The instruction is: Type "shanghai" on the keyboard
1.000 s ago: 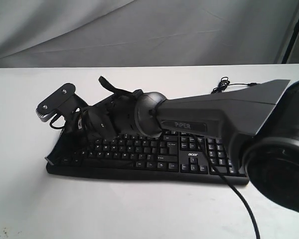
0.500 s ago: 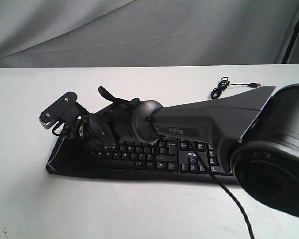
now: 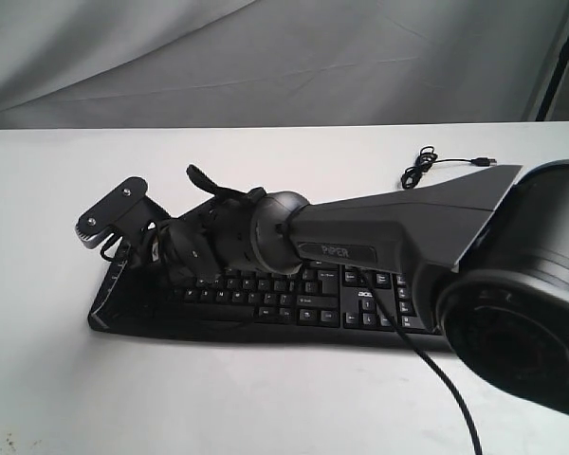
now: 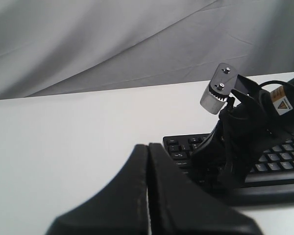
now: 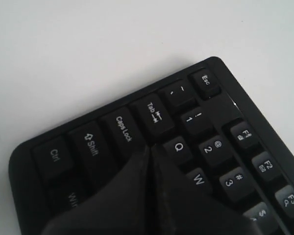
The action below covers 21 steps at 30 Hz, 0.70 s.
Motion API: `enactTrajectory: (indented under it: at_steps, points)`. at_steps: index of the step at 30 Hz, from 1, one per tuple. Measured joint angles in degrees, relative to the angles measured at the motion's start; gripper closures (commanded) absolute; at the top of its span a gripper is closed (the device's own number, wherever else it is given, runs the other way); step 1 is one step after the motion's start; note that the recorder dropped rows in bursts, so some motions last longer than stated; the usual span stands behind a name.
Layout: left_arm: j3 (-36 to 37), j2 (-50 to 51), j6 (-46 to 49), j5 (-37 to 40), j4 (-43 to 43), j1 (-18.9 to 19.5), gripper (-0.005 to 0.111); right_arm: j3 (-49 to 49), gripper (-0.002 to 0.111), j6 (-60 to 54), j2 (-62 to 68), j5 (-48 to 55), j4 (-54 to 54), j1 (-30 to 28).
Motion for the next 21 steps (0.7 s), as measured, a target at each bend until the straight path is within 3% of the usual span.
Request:
enactTrajectory:
  at_steps: [12, 21]
  points:
    - [0.0, 0.0, 0.0, 0.0, 0.0, 0.0, 0.107, 1.09, 0.108, 0.44, -6.09, 5.29, -2.32, 0.0]
    - [0.0, 0.0, 0.0, 0.0, 0.0, 0.0, 0.107, 19.16, 0.108, 1.85, -17.44, -0.61, -2.6, -4.69]
